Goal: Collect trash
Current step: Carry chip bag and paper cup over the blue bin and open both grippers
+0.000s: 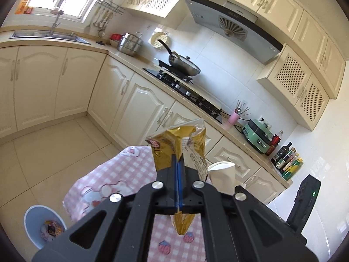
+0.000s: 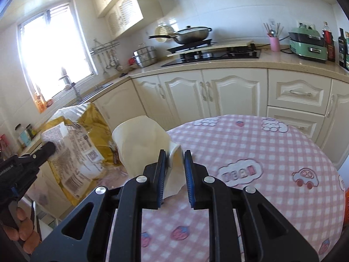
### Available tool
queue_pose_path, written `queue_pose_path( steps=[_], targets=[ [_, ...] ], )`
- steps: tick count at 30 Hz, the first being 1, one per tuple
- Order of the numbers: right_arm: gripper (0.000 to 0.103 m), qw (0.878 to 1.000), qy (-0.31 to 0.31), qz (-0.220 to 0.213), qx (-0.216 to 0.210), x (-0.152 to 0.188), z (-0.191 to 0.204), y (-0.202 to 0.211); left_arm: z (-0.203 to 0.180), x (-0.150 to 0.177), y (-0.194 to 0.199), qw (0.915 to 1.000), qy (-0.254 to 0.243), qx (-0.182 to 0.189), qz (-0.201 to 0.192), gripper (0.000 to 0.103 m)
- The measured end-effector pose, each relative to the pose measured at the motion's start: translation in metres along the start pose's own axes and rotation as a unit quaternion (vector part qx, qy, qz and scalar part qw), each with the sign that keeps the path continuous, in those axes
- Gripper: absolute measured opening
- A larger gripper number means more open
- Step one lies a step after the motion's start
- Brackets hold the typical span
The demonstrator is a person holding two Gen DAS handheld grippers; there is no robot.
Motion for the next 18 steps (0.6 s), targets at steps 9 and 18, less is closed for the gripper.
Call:
queue_pose_path(
  steps=[9, 18],
  targets=[
    [0.016, 0.997, 0.047, 0.018, -0.057, 0.036, 0.11, -0.004, 0.086, 0.012, 0.074, 0.9976, 0.023, -0.063, -0.017, 0.0],
    [0.016, 0.986, 0.101, 0.067, -0.111, 0.091, 0.226, -0.04, 0.195, 0.036, 0.13, 0.9881, 0.059, -0.141, -0.012, 0.0]
  ],
)
Point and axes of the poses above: each gripper's, at about its wrist camera, not at the fingertips, and y roughly against the way its jaws point, z to its left, x to its underside, the point moved 10 cm from there along -y, roughly the way its jaws point, and after that the axes turned 3 degrees about z, right-handed, at the moved point
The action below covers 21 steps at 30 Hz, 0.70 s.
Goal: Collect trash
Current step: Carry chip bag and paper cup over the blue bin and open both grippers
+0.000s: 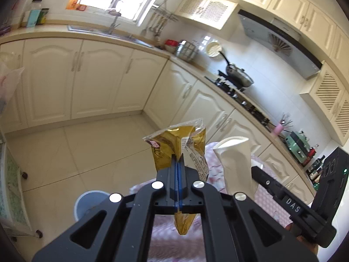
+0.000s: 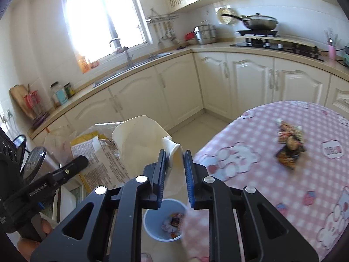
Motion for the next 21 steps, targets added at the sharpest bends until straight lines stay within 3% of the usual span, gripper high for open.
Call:
queue_pose_path(
  steps=[9, 16, 21],
  targets=[
    [0.016, 0.997, 0.028, 0.066, -0.022, 0.039, 0.062, -0.076, 0.102, 0.021, -0.024, 0.9963, 0.039, -0.06, 0.048, 0.0],
    [0.016, 0.992, 0.043, 0.118, -0.014, 0.074, 0.072, -0.131, 0.162, 0.055, -0.079, 0.9846, 0.057, -0.113, 0.121, 0.0],
    [0.016, 0.988, 0.056, 0.143, -0.001, 0.092, 0.072, -0.162, 0.184, 0.073, -0.115, 0.9772, 0.062, -0.128, 0.158, 0.001]
  ],
)
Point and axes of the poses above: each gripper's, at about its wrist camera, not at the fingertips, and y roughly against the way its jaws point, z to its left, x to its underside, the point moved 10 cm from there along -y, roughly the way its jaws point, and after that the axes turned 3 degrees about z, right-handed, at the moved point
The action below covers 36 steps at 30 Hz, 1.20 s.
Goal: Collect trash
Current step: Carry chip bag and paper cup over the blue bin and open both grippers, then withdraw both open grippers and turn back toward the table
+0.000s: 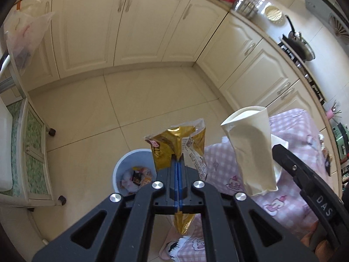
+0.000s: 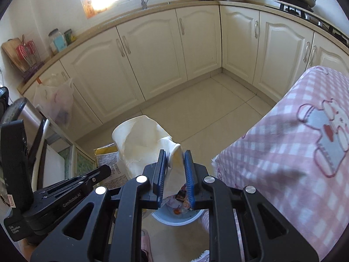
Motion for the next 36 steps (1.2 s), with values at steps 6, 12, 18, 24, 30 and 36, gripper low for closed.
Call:
queue_pose_path(
  steps=[6, 12, 18, 24, 30, 36],
  targets=[
    [0.016, 1.0, 0.001, 0.016, 0.012, 0.006, -0.007, -0.025, 0.008, 0.002, -0.04, 0.9993, -0.006, -0.011, 0.036, 0.003],
    [0.016, 1.0, 0.0, 0.026, 0.015, 0.007, -0.007, -0.04, 0.014, -0.002, -0.053, 0.9991, -0.002, -0.019, 0.038, 0.022],
    [0.016, 0.999, 0.004, 0.033, 0.016, 0.011, -0.001, -0.045, 0.014, -0.001, -0.047, 0.9991, 0.001, -0.02, 0.037, 0.036],
    [0.016, 0.999, 0.008, 0.031, 0.016, 0.012, 0.006, -0.042, 0.021, -0.003, -0.029, 0.9992, 0.002, -0.031, 0.025, 0.047],
    [0.017, 1.0, 0.01, 0.02, 0.014, 0.007, 0.013, -0.038, 0.026, -0.011, -0.009, 0.999, -0.002, -0.045, 0.006, 0.052],
    [0.029, 1.0, 0.003, -0.001, 0.009, -0.006, 0.016, -0.032, 0.028, -0.023, 0.012, 0.9984, -0.002, -0.054, -0.017, 0.058]
  ],
)
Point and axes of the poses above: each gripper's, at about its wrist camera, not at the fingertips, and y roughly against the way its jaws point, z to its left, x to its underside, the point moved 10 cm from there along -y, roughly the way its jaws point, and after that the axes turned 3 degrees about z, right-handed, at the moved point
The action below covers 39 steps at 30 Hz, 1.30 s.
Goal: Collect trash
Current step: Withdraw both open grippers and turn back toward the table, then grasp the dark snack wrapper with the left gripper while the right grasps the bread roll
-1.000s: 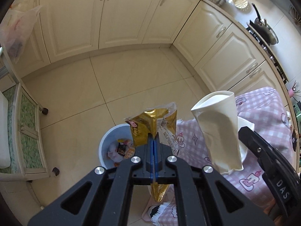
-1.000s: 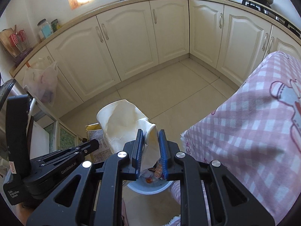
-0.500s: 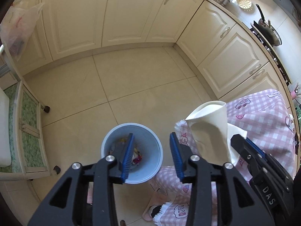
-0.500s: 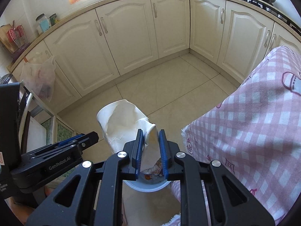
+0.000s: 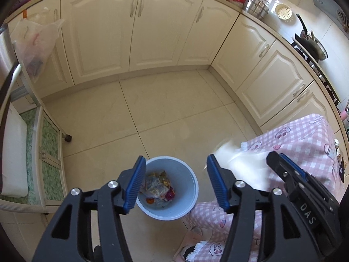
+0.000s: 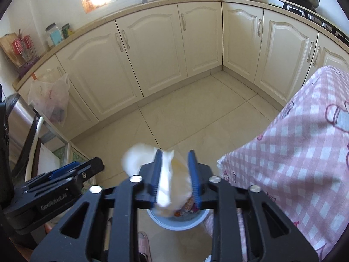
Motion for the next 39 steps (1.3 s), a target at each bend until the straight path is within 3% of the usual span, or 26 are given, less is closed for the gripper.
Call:
queue_pose_path(
  steps=[9, 19, 28, 39],
  targets=[
    [0.032, 1.0, -0.005, -0.023, -0.002, -0.007, -0.005, 0.034, -0.021, -0.004, 0.033, 0.9994, -0.024, 0.009, -0.023, 0.058],
    [0.035, 0.996, -0.028, -0.081, 0.009, -0.013, -0.043, 0.116, -0.098, 0.001, 0.097, 0.9939, -0.08, 0.034, -0.069, 0.058],
    [0.039, 0.988, -0.064, -0.137, 0.034, -0.007, -0.103, 0.191, -0.183, 0.026, 0.138, 0.9838, -0.137, 0.066, -0.094, 0.06],
    [0.042, 0.97, -0.14, -0.177, 0.087, 0.025, -0.219, 0.257, -0.295, 0.076, 0.144, 0.9664, -0.22, 0.108, -0.078, 0.062]
  ],
)
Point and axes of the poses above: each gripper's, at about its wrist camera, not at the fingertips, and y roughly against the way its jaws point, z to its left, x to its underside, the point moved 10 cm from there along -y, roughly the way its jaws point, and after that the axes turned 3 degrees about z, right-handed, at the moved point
